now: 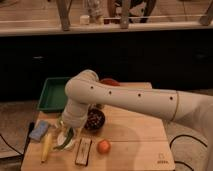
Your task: Place pepper in paper cup
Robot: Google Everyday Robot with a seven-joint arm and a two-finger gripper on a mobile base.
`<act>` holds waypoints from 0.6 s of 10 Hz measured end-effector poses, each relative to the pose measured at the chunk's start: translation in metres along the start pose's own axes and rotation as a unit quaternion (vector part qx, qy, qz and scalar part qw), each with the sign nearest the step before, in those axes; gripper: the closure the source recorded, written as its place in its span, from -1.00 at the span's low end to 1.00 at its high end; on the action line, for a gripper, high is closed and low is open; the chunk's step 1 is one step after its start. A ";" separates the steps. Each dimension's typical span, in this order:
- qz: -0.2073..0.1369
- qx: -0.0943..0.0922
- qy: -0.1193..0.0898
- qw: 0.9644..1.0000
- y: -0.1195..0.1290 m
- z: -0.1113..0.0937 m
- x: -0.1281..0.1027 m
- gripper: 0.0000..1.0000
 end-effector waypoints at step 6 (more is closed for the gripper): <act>-0.035 0.008 -0.022 0.999 -0.007 0.008 -0.006 0.93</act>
